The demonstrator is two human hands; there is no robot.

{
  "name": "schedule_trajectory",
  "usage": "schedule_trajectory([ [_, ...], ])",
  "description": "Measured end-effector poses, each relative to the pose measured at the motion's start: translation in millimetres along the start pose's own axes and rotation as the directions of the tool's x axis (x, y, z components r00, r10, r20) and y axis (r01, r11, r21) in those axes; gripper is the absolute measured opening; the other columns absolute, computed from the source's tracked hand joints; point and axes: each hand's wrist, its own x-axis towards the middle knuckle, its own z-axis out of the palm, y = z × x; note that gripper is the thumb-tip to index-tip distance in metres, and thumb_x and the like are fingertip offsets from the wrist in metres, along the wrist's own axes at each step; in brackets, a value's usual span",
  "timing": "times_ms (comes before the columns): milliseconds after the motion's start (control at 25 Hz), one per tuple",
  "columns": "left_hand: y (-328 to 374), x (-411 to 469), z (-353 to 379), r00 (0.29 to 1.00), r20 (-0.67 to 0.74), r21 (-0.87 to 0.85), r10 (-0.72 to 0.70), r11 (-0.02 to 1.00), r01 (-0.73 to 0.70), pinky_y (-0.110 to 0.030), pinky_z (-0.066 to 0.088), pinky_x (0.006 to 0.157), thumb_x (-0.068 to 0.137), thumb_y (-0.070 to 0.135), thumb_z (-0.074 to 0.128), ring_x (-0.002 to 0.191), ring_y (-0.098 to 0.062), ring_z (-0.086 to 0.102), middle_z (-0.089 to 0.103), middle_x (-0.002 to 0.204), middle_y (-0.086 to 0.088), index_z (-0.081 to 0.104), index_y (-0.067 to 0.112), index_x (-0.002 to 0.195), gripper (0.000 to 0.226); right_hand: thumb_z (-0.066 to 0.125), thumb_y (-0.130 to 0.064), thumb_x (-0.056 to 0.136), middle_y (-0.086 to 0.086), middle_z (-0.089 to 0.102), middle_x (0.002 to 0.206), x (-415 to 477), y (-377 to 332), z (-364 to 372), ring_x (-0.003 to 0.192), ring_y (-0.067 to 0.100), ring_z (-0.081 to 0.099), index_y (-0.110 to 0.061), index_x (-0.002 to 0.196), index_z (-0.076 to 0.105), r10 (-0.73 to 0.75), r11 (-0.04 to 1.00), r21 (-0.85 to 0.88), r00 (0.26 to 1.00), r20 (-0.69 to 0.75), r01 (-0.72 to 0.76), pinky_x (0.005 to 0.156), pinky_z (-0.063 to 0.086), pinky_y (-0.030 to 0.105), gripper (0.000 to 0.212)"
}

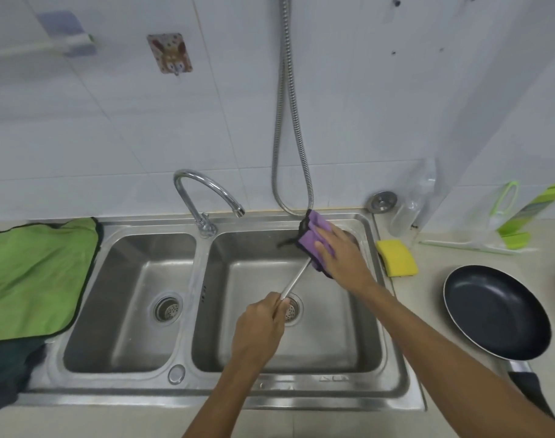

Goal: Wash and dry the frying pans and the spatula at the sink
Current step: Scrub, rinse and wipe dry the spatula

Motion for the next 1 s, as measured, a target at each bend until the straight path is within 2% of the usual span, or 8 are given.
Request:
schedule_trajectory([
  [80, -0.7, -2.1, -1.6, 0.999, 0.014, 0.063, 0.038, 0.997, -0.039, -0.034, 0.039, 0.055, 0.106, 0.045, 0.044, 0.060, -0.022, 0.049, 0.043, 0.061, 0.009, 0.054, 0.024, 0.092, 0.027, 0.034, -0.034, 0.111, 0.005, 0.055, 0.147, 1.3, 1.1, -5.4, 0.125, 0.019, 0.058, -0.021, 0.150, 0.049, 0.035, 0.999, 0.004, 0.999, -0.035, -0.035, 0.100, 0.043, 0.023, 0.044],
  [200, 2.1, -12.0, -3.0, 0.997, 0.034, 0.072, 0.069, 0.995, -0.072, -0.029, 0.032, 0.055, 0.106, 0.044, 0.044, 0.058, -0.018, 0.044, 0.041, 0.060, 0.011, 0.056, 0.024, 0.094, 0.026, 0.033, -0.028, 0.111, 0.012, 0.060, 0.142, 14.5, 6.4, -13.8, 0.119, 0.029, 0.061, -0.013, 0.145, 0.053, 0.303, 0.952, -0.025, 0.950, -0.074, -0.305, 0.088, 0.040, 0.021, 0.042],
  [360, 14.7, 11.9, -8.6, 0.998, 0.026, 0.051, 0.056, 0.997, -0.057, -0.039, 0.049, 0.062, 0.105, 0.038, 0.045, 0.070, -0.029, 0.059, 0.063, 0.072, 0.001, 0.057, 0.020, 0.095, 0.024, 0.040, -0.017, 0.107, 0.005, 0.049, 0.154, -37.4, -42.6, 33.4, 0.147, 0.030, 0.038, -0.014, 0.138, 0.060, -0.053, 0.998, -0.033, 0.985, -0.164, 0.048, 0.123, 0.029, 0.040, 0.037],
  [480, 21.3, 13.9, -7.9, 0.995, 0.082, 0.042, 0.051, 0.998, -0.055, -0.047, 0.054, 0.068, 0.104, 0.025, 0.044, 0.071, -0.027, 0.064, 0.069, 0.081, -0.005, 0.060, 0.013, 0.097, 0.021, 0.052, -0.008, 0.104, 0.002, 0.042, 0.160, -83.5, -65.8, 56.2, 0.156, 0.026, 0.018, -0.011, 0.144, 0.056, -0.189, 0.981, 0.044, 0.981, -0.040, 0.190, 0.124, 0.030, 0.036, 0.040],
  [560, 20.8, 5.6, -8.3, 0.993, 0.072, 0.083, 0.094, 0.992, -0.100, -0.040, 0.050, 0.064, 0.107, 0.031, 0.042, 0.073, -0.026, 0.064, 0.069, 0.084, -0.002, 0.058, 0.016, 0.100, 0.023, 0.051, -0.002, 0.102, 0.000, 0.042, 0.160, -70.2, -50.2, 36.2, 0.155, 0.028, 0.022, -0.011, 0.142, 0.057, -0.292, 0.953, -0.090, 0.956, -0.017, 0.289, 0.122, 0.034, 0.040, 0.042],
  [760, 34.6, -9.0, -7.3, 0.985, 0.068, 0.099, 0.156, 0.982, -0.162, -0.037, 0.040, 0.064, 0.108, 0.041, 0.036, 0.077, -0.029, 0.061, 0.065, 0.089, 0.000, 0.057, 0.020, 0.108, 0.030, 0.052, 0.000, 0.098, 0.011, 0.059, 0.140, 2.1, -1.0, -24.8, 0.142, 0.037, 0.044, -0.008, 0.132, 0.063, 0.055, 0.963, -0.244, 0.971, -0.234, -0.113, 0.117, 0.035, 0.039, 0.036],
  [920, 13.2, -14.1, -5.7, 0.980, 0.056, 0.158, 0.191, 0.967, -0.198, -0.035, 0.045, 0.059, 0.108, 0.044, 0.036, 0.067, -0.023, 0.060, 0.062, 0.079, 0.007, 0.058, 0.023, 0.109, 0.031, 0.038, -0.016, 0.107, 0.025, 0.067, 0.117, 36.2, 16.1, -34.2, 0.111, 0.041, 0.061, -0.001, 0.104, 0.067, 0.454, 0.887, -0.050, 0.886, -0.091, -0.460, 0.092, 0.043, 0.038, 0.033],
  [1000, 6.0, -17.0, -7.1, 0.973, 0.056, 0.190, 0.224, 0.954, -0.230, -0.034, 0.048, 0.057, 0.108, 0.046, 0.035, 0.063, -0.020, 0.059, 0.062, 0.077, 0.007, 0.058, 0.025, 0.109, 0.031, 0.038, -0.020, 0.107, 0.023, 0.067, 0.114, 32.6, 21.1, -34.9, 0.109, 0.040, 0.063, -0.005, 0.102, 0.065, 0.523, 0.848, -0.045, 0.848, -0.080, -0.528, 0.086, 0.043, 0.036, 0.031],
])
